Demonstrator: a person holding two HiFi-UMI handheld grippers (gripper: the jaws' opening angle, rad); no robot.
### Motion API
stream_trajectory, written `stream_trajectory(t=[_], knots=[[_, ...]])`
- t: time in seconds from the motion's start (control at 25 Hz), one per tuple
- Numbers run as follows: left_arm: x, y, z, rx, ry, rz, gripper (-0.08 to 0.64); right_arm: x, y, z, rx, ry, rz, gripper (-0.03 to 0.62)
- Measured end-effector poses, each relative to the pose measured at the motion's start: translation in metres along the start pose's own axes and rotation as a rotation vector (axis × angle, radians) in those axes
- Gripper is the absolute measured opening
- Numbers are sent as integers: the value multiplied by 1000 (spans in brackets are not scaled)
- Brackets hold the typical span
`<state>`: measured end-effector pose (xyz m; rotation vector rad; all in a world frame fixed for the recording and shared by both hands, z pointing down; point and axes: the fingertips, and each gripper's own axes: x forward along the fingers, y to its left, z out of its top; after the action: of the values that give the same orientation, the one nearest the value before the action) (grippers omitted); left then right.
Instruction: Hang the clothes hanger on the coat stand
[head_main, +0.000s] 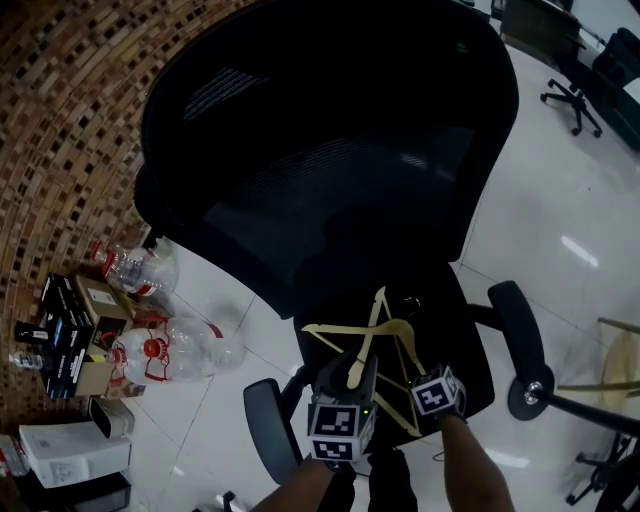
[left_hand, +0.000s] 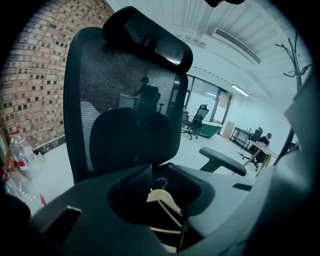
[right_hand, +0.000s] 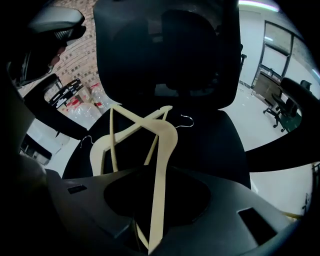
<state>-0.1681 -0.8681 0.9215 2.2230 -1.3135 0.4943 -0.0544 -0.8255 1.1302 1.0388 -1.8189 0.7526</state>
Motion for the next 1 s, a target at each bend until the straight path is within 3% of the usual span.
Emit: stream_trajectory(t=[0.28,0.52,0.68,0.88,1.0], knots=[[20,7,-20,-14,30,1,106,49,-15,-37,-57,158,-40,95],[29,10,-31,-16,41,0,104,68,-21,-44,8,168,-44,95],[30,9,-40,-24,56,2,101,74,-21,-43,-2,168,-34,94],[19,-3,-27,-28,43,-10,98,64,-21,-48,28,208,5,64],[2,-5,-17,-30,30,-9,95,47,-14,-43,50,185,-20,57]])
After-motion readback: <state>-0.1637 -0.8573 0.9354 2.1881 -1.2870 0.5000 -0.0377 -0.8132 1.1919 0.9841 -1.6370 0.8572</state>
